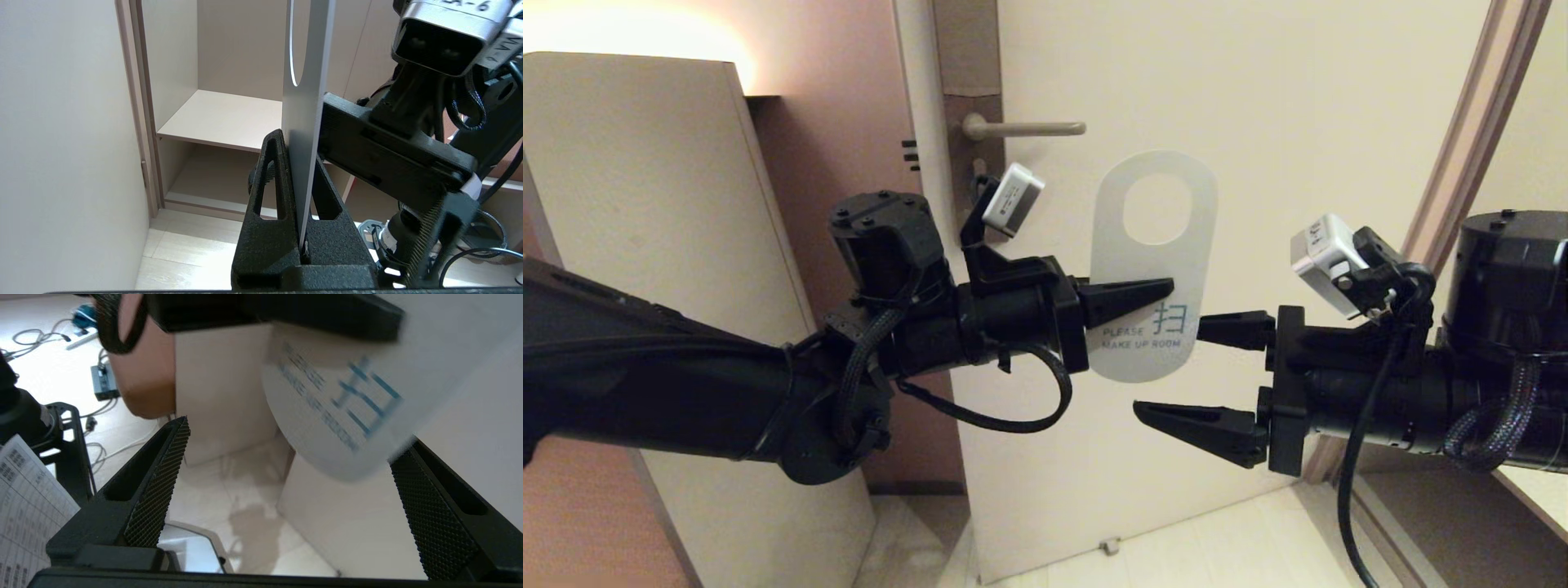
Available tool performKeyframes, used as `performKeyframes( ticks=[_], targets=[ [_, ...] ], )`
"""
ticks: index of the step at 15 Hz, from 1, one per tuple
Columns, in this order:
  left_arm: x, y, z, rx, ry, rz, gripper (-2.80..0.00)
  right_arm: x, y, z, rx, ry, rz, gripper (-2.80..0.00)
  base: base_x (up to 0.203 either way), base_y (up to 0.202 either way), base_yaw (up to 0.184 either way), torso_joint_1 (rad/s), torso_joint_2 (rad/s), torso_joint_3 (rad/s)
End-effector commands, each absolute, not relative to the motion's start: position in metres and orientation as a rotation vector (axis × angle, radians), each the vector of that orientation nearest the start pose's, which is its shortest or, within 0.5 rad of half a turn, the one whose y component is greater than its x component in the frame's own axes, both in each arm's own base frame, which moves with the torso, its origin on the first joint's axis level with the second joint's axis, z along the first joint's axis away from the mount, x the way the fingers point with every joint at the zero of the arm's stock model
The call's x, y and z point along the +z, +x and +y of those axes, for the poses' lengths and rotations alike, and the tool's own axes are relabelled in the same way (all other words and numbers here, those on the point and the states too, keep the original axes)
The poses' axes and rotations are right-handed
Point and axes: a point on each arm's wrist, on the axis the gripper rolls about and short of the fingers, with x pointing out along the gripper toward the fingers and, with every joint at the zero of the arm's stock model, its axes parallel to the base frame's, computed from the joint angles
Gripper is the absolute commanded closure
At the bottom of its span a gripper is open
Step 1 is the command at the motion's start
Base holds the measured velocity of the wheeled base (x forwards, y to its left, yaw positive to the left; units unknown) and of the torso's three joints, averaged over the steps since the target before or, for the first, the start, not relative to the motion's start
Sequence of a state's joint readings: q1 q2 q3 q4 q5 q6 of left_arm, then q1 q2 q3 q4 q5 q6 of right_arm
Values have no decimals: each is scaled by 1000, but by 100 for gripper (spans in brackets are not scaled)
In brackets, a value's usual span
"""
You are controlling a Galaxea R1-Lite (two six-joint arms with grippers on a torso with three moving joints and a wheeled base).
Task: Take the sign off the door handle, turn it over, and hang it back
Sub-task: Hand it to the other hand
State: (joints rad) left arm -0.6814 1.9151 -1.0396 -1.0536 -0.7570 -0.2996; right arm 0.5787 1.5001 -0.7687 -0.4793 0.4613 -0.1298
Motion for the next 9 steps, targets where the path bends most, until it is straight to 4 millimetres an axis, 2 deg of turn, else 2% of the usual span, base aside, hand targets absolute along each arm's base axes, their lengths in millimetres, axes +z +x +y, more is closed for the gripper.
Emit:
performKeyframes(
  ticks=[1,5,9],
  targets=[
    [215,271,-245,-1467,-258,32,0,212,210,151,1059,-133,190,-280,0,0,0,0,0,0],
    [220,270,-247,-1488,-325,8,0,213,209,150,1063,-130,179,-280,0,0,0,0,0,0],
    [213,266,-247,-1496,-330,13,0,211,208,150,1069,-130,184,-280,0,0,0,0,0,0]
  ],
)
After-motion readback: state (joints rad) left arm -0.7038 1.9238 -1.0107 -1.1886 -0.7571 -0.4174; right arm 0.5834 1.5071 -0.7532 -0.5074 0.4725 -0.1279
